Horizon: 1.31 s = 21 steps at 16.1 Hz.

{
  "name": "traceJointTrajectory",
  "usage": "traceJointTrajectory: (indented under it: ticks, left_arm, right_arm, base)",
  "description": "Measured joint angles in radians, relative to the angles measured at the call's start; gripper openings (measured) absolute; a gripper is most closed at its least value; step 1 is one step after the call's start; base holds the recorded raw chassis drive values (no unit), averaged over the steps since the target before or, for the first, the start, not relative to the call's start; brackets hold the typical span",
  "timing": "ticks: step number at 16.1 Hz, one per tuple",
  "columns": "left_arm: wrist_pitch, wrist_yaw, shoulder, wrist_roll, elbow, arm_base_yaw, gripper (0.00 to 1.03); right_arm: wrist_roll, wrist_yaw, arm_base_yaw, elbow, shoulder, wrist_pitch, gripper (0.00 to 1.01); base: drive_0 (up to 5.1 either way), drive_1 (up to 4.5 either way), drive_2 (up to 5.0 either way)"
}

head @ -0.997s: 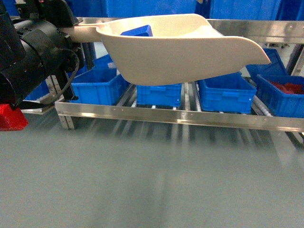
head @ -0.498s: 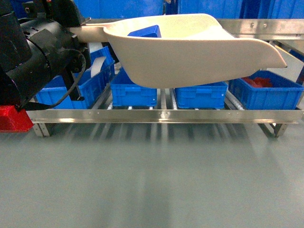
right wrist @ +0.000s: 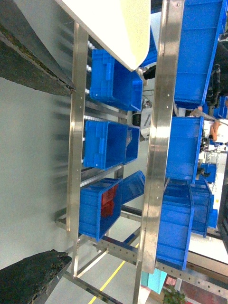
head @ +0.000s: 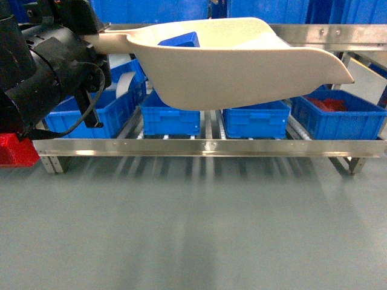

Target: Place part in tray to right shelf

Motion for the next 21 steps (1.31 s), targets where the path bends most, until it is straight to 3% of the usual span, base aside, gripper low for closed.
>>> traceJointTrajectory:
  ticks: [21]
  left_arm:
    - [0.001,0.0,0.0,0.0,0.0,0.0,0.12]
  right_arm:
    - [-0.007,-0.002,0.0,0.0,0.0,-0.002,0.98]
  base:
    - [-1.7,-1.67,-1.7]
